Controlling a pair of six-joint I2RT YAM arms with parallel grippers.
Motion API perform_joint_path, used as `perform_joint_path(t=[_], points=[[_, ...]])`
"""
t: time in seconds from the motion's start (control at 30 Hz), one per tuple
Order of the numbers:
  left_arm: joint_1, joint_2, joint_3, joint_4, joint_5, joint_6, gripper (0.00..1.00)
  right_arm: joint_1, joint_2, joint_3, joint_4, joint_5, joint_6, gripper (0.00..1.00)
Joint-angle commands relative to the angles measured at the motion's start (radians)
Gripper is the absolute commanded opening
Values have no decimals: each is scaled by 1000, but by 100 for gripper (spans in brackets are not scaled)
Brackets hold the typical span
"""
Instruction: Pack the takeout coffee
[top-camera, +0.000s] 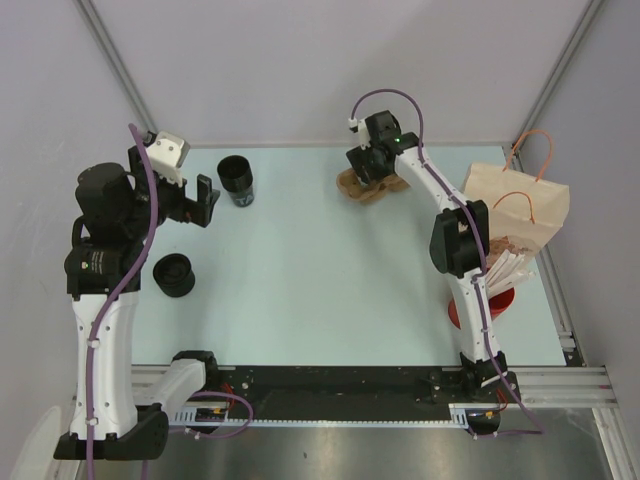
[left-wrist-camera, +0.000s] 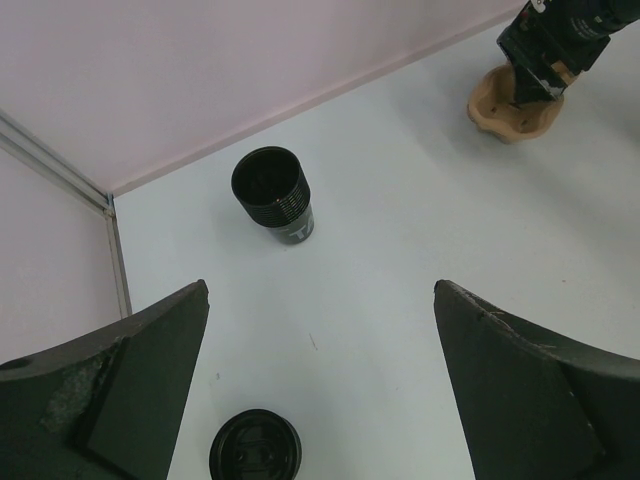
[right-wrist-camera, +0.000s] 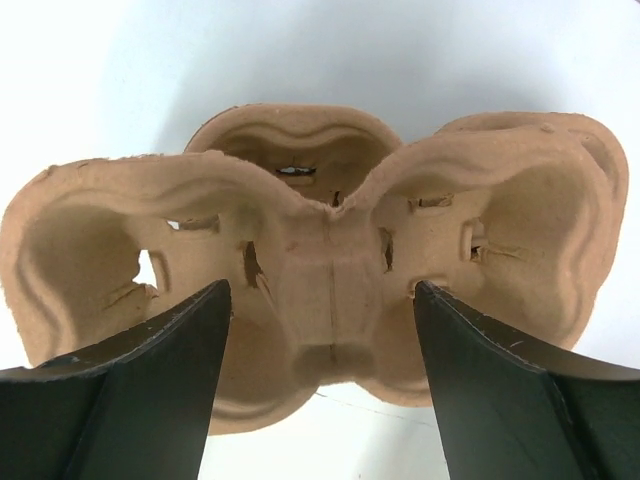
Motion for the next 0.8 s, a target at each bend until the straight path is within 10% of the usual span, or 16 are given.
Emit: perform_joint_path(t=[0.0,0.77], points=[[-1,-12,-2,30,22,-24,99,-2,21,26,2,6,-11,78],[-1,-7,4,28,28,-24,99,1,30,28,2,2,-11,44]])
